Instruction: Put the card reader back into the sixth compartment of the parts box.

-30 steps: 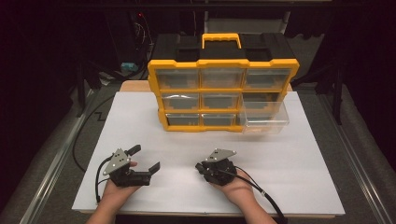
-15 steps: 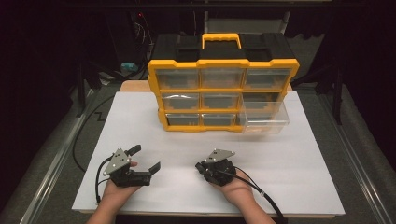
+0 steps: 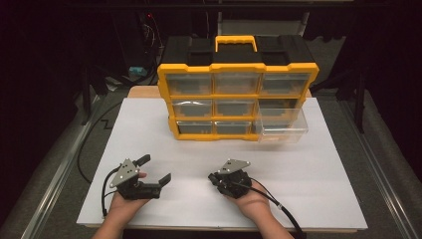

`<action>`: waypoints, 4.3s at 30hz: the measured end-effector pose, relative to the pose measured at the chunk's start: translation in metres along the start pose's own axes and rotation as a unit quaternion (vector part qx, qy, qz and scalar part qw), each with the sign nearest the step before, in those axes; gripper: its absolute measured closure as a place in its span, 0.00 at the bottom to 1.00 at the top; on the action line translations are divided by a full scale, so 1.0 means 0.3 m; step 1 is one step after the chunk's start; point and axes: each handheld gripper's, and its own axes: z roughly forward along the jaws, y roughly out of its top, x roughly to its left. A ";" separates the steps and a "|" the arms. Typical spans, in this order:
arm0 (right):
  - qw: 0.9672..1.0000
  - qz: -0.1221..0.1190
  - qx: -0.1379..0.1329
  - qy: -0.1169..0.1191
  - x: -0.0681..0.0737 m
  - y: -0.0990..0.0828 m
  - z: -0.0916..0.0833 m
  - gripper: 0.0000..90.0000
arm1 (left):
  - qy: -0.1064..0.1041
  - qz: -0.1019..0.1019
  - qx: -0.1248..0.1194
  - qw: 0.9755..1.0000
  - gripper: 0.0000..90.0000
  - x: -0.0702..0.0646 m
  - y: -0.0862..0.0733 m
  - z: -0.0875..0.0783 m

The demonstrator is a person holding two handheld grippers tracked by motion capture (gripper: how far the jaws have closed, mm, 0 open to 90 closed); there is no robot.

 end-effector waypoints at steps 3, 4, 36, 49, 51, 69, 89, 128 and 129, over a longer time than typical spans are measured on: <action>1.000 -0.003 -0.001 -0.001 0.001 0.000 -0.001 0.82 | 0.001 0.000 0.000 1.000 0.00 0.002 0.001 0.000; 1.000 -0.003 -0.001 -0.001 0.001 0.000 0.000 0.82 | 0.001 0.000 -0.001 1.000 0.00 0.001 0.001 0.000; 1.000 0.005 -0.009 0.000 -0.066 -0.049 -0.111 0.82 | -0.008 0.002 0.001 1.000 0.00 -0.009 -0.004 -0.003; 1.000 0.015 -0.008 -0.010 -0.100 -0.084 -0.171 0.82 | -0.008 0.000 0.000 1.000 0.00 -0.007 -0.002 -0.006; 1.000 0.012 -0.006 -0.014 -0.105 -0.091 -0.183 0.82 | -0.008 0.000 0.001 1.000 0.00 -0.006 -0.002 -0.006; 0.999 0.029 -0.006 -0.038 -0.170 -0.174 -0.287 0.82 | -0.007 0.001 0.004 1.000 0.00 -0.007 -0.005 -0.005; 0.999 0.024 0.010 -0.036 -0.182 -0.144 -0.295 0.82 | -0.004 -0.002 0.001 1.000 0.00 0.000 -0.004 0.001; 0.989 -0.018 0.150 0.005 -0.235 -0.109 -0.341 0.82 | -0.011 0.010 0.004 1.000 0.00 -0.008 -0.013 0.001; 0.988 -0.019 0.152 0.007 -0.236 -0.109 -0.344 0.82 | -0.011 0.010 0.004 1.000 0.00 -0.008 -0.013 0.001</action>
